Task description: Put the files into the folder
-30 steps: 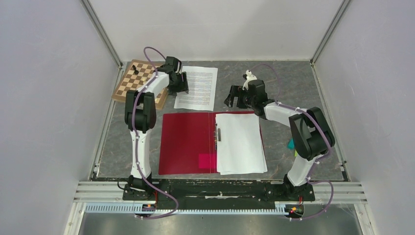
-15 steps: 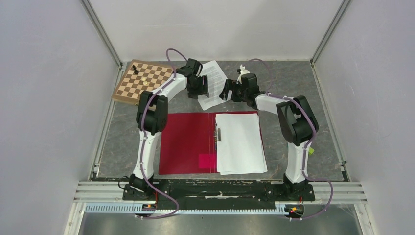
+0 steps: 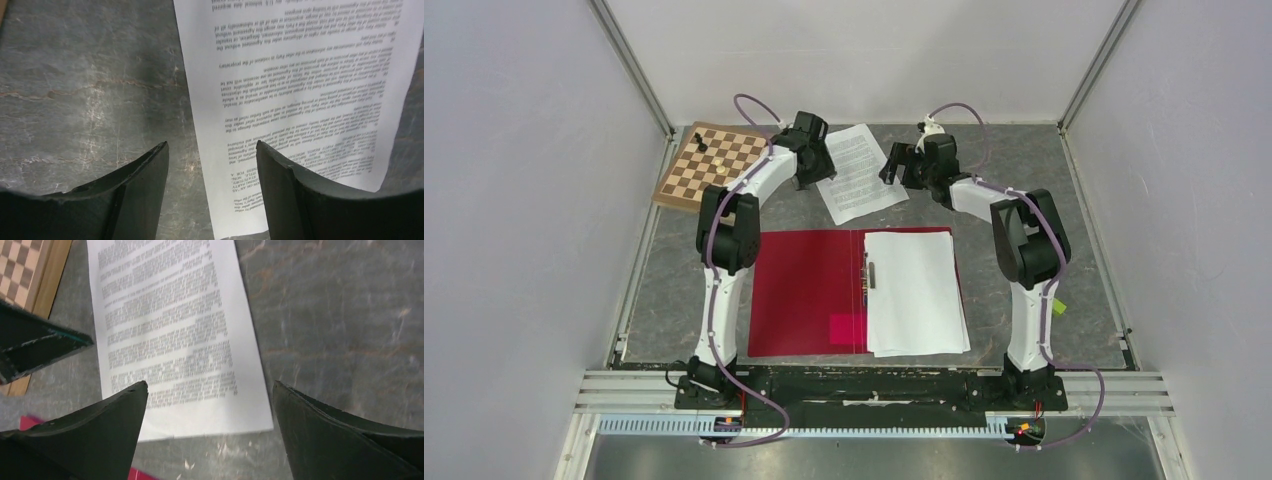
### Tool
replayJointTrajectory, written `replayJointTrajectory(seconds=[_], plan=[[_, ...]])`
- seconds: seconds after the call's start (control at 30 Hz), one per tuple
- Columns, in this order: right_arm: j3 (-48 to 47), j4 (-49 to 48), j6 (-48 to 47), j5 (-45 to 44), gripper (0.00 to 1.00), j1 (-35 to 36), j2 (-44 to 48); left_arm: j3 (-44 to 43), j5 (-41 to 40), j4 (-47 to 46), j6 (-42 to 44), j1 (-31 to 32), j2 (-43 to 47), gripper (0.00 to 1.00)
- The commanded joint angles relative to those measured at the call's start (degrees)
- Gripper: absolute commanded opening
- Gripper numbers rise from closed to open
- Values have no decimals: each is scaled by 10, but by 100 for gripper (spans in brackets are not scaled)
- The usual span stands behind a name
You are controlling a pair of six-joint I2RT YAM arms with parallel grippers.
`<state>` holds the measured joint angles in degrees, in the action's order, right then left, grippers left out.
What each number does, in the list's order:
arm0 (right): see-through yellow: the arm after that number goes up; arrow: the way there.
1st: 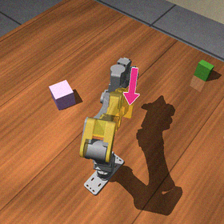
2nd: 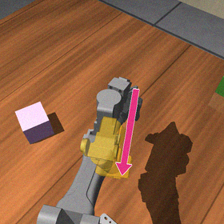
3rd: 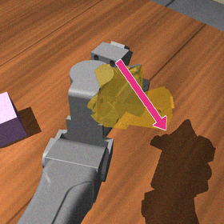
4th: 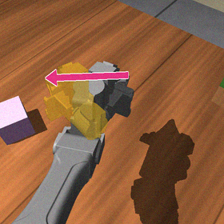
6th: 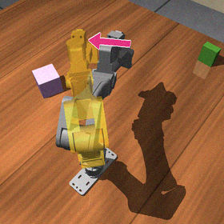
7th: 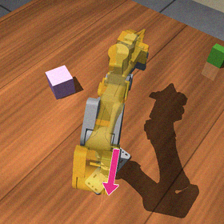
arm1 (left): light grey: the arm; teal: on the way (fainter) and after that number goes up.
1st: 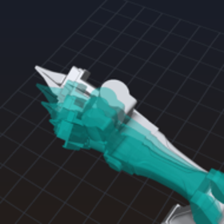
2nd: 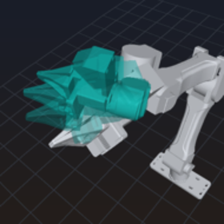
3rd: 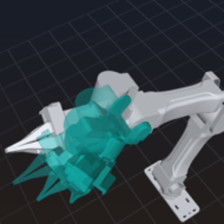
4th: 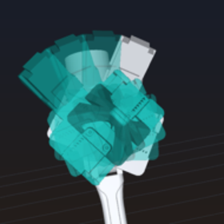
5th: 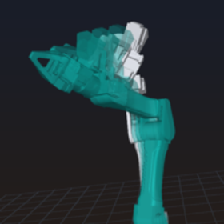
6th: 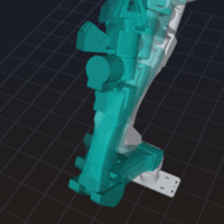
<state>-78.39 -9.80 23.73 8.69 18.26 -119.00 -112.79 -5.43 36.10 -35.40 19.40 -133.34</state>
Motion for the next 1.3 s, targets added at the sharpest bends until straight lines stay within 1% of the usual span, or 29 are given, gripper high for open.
replayJointTrajectory(seconds=[0.0, 0.13, 0.23, 0.37, 0.47, 0.53, 0.63, 0.87, 1.0, 1.1, 1.2, 1.27], plan=[[-76, -15, -20, 3, 98, -8, -53, -50, -54, -24, -84, -7, -11, 71], [-141, 4, -26, 10, 98, -8, -107, -71, -54, -45, -113, -12, -39, 72], [-183, 19, -28, 13, 98, -9, -143, -80, -70, -48, -129, -12, -56, 72], [-232, 40, -32, 19, 98, -9, -182, -95, -120, -17, -145, -13, -67, 73], [-245, 45, -26, 31, 98, -9, -198, -100, -128, -11, -148, -13, -75, 73], [-254, 50, -16, 54, 98, -8, -208, -114, -116, -2, -150, -13, -85, 73], [-280, 84, -10, 104, 98, -5, -229, -146, -87, 24, -151, -11, -110, 73], [-256, 119, -2, 206, 98, 11, -230, -212, -10, 56, -132, -1, -160, 72], [-228, 116, 5, 230, 98, 11, -211, -213, 25, 56, -120, 0, -164, 71], [-225, 115, 14, 249, 98, 8, -207, -211, 48, 56, -111, -1, -161, 71], [-216, 113, 16, 250, 98, 5, -200, -209, 71, 54, -96, -1, -154, 69], [-209, 113, 14, 248, 98, 3, -195, -203, 86, 48, -84, -1, -142, 65]])
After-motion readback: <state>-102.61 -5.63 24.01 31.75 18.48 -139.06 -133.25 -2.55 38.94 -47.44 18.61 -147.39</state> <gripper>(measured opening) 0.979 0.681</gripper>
